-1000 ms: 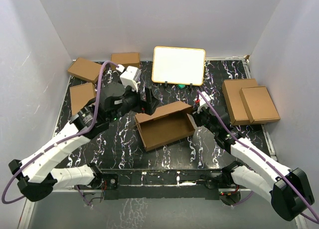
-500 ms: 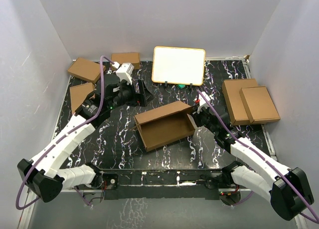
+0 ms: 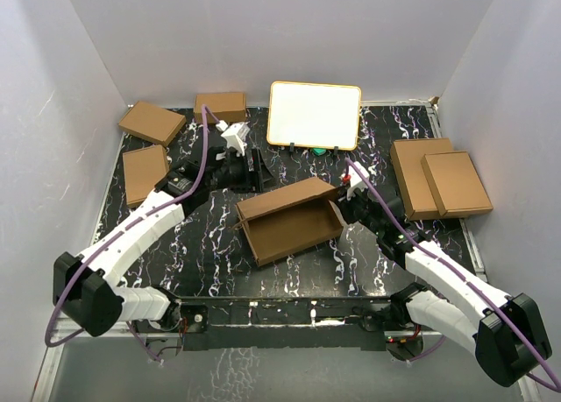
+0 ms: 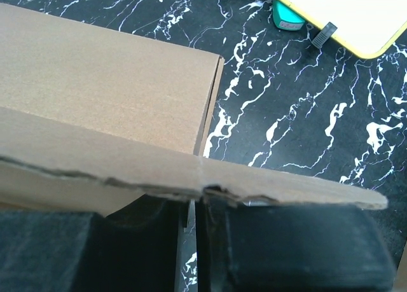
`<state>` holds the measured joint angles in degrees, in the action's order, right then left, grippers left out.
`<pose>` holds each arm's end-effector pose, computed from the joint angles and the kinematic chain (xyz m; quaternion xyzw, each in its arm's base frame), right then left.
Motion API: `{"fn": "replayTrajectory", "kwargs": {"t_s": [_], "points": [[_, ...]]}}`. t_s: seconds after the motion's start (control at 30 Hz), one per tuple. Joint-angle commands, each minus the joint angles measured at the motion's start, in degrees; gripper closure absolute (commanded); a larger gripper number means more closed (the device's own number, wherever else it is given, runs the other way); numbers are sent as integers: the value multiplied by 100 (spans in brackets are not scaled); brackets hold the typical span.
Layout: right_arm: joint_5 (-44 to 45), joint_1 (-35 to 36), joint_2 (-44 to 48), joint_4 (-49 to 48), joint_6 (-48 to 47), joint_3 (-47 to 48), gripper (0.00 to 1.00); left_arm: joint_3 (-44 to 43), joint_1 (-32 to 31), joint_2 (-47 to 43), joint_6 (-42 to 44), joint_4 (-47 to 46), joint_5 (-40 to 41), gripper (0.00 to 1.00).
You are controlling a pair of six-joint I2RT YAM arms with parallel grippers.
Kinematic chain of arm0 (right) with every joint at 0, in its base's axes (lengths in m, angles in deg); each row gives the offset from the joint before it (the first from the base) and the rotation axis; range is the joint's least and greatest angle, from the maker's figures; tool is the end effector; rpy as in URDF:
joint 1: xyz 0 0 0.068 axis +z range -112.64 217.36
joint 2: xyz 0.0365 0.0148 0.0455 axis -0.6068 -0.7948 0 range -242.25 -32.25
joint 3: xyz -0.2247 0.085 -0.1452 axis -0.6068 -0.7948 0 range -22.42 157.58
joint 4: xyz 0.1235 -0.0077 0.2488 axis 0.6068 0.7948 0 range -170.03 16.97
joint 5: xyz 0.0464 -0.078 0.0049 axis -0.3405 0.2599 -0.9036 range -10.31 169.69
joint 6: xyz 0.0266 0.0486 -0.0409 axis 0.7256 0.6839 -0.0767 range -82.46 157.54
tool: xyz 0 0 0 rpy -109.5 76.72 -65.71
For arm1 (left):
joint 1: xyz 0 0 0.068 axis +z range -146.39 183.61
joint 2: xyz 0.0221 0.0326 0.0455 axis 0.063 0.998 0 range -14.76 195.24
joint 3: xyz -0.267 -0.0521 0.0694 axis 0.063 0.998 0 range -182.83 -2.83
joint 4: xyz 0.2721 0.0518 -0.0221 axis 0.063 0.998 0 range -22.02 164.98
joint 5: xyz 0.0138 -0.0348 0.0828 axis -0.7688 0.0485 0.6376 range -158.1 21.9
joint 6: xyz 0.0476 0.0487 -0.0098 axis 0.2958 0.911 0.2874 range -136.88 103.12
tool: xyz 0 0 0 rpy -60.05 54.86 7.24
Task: Fold the paper box
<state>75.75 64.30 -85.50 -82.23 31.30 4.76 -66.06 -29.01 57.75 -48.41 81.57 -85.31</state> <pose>0.2102 0.1112 0.2177 -0.2572 0.7973 0.1263 0.5312 0.2641 -0.1885 0.3406 0.0906 0.8231 -0.3959 0.3970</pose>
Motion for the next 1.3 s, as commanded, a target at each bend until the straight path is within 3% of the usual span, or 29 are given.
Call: {"fn": "replayTrajectory", "kwargs": {"t_s": [0.0, 0.4, 0.63, 0.8, 1.0, 1.27], "points": [[-153, -15, -10, 15, -153, -48, 84, 237, 44, 111, -97, -113, -459, 39], [81, -15, 157, 202, -858, 23, 73, 1001, 54, 238, -269, -408, -801, 45], [300, -27, 433, 599, -1518, 7, 51, 1075, 48, 348, -209, -411, -790, 45], [-190, -173, 873, 1475, -2650, 60, 35, 1075, 51, 410, -161, -416, -773, 45], [-1375, -550, 1185, 3074, -4147, 542, 35, 1088, 78, 439, -148, -428, -765, 45], [-2681, -666, 896, 5422, -5609, 1630, 32, 1163, 91, 507, -132, -511, -866, 47]]}}
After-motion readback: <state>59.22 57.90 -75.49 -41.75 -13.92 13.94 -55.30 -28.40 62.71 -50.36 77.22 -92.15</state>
